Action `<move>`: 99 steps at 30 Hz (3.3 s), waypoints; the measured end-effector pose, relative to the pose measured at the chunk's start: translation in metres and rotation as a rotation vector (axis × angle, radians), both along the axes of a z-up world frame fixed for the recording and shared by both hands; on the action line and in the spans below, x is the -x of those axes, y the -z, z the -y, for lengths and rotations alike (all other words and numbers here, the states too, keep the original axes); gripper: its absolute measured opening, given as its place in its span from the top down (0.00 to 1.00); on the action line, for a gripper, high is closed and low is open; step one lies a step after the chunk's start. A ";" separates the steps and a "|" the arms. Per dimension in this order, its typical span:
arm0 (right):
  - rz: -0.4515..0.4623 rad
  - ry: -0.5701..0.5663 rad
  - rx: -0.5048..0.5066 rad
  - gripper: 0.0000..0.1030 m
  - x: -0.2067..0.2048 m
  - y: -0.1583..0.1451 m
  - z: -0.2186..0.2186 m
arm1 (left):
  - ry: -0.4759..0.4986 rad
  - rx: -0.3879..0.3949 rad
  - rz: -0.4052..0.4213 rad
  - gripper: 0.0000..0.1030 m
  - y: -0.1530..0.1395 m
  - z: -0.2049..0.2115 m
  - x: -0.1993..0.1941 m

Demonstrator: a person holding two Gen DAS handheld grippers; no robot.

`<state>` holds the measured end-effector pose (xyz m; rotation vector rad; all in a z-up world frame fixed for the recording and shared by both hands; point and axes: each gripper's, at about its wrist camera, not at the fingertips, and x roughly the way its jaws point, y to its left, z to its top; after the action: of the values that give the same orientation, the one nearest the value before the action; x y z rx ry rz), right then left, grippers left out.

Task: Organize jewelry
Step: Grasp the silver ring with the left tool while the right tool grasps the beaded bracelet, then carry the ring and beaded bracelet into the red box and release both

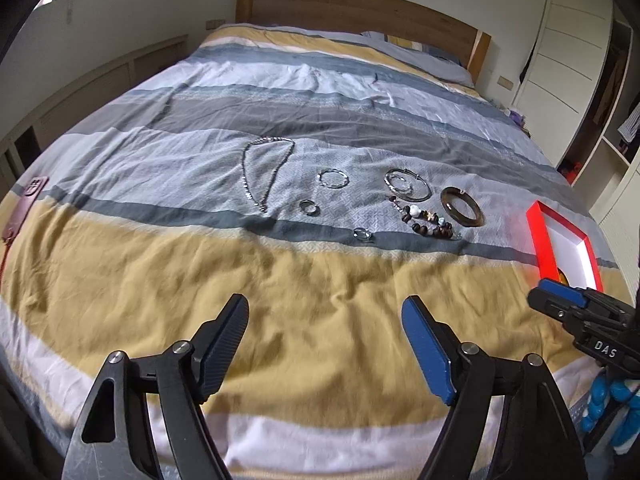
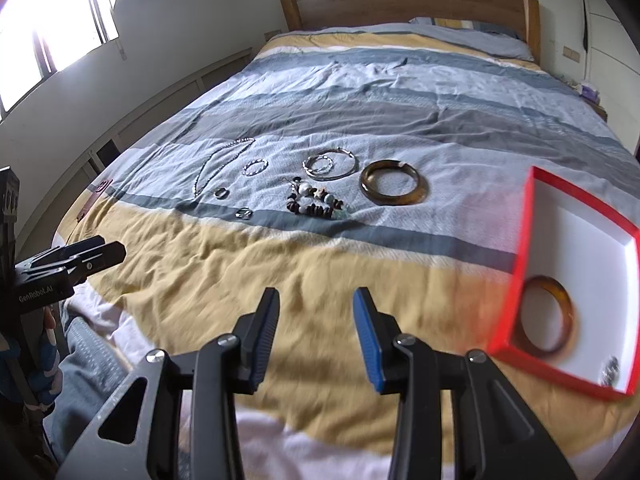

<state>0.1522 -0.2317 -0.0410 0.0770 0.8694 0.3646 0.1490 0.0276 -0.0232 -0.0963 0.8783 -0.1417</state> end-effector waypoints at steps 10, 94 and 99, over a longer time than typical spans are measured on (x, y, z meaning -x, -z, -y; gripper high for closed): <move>0.010 -0.096 -0.003 0.64 -0.060 0.021 -0.020 | 0.162 0.002 -0.037 0.38 0.034 0.030 -0.075; 0.026 -0.159 -0.002 0.84 -0.050 0.014 -0.021 | 0.278 -0.065 0.044 0.81 0.025 0.052 -0.061; 0.060 -0.122 -0.002 0.84 -0.026 -0.007 -0.007 | 0.304 -0.070 0.075 0.81 0.004 0.064 -0.045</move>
<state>0.1786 -0.2252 -0.0338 0.0149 0.8166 0.4799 0.1940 -0.0363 -0.0270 0.1083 0.8178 -0.3957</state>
